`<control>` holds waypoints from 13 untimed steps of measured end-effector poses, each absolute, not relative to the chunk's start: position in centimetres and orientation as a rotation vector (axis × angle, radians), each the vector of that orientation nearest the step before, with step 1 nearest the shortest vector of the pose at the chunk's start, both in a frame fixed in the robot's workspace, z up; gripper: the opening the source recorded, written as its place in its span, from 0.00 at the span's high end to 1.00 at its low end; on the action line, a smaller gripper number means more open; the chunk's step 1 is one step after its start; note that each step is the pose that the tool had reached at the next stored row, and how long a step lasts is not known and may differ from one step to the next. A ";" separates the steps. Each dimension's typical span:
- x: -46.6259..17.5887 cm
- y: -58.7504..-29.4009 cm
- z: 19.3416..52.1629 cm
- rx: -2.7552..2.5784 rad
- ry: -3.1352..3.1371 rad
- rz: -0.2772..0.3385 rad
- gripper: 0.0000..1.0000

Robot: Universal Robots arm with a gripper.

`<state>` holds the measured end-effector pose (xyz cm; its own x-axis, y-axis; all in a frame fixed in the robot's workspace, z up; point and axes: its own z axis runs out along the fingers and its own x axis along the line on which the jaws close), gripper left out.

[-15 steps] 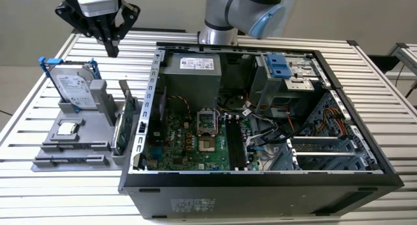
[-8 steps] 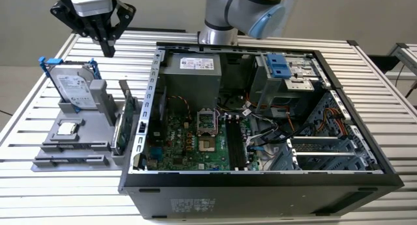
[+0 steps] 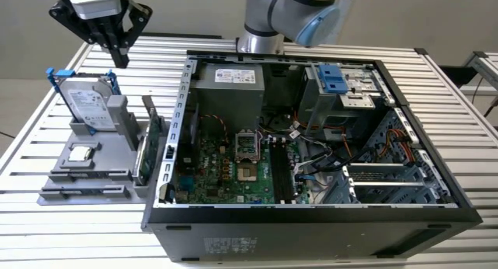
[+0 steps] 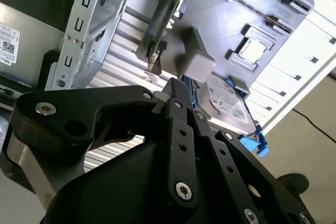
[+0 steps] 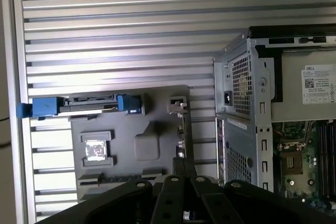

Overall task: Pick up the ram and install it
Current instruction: 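Reach for the ram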

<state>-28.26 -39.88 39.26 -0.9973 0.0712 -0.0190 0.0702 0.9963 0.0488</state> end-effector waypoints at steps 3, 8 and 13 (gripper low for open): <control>-29.0 -39.9 39.3 0.111 3.118 0.075 1.00; -30.1 -39.9 39.3 0.110 3.118 0.075 1.00; -31.4 -39.9 39.3 0.111 3.118 0.075 1.00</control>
<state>-31.35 -39.88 39.27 -0.9973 0.0712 -0.0189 0.0702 0.9963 0.0487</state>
